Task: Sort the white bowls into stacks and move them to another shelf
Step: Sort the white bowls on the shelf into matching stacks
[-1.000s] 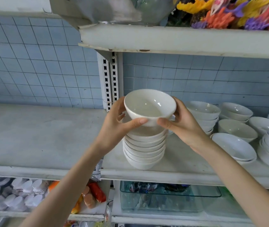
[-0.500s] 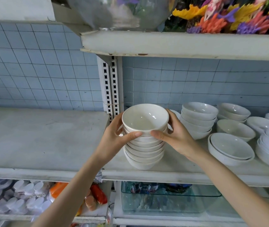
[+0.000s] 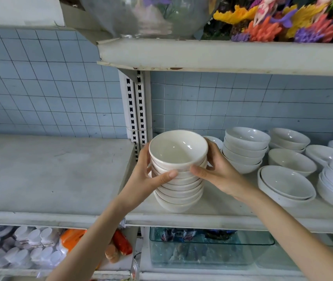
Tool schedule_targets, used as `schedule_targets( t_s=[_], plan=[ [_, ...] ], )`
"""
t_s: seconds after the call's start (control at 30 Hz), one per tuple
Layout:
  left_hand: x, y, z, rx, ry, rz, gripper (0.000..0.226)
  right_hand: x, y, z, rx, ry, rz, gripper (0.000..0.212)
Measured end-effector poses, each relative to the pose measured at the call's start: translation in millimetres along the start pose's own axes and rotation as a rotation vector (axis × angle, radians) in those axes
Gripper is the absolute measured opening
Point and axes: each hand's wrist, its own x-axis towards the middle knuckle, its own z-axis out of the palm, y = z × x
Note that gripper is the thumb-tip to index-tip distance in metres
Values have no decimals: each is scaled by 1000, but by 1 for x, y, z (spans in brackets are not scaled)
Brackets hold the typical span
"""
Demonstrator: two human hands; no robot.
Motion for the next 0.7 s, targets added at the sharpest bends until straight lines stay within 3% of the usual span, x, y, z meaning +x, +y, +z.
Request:
schedule_targets(
  t_s=[0.23,0.4,0.7],
  plan=[
    [-12,-17,7,50,-80,-12,107,-10,18,1,53,-64,44,112],
    [-24,-38,10,94,-137,-82,119,-12,28,3,66,-88,85,99],
    [-29,-48,13,169,-69,-55,124,-10,40,6,50,-95,113,103]
  ],
)
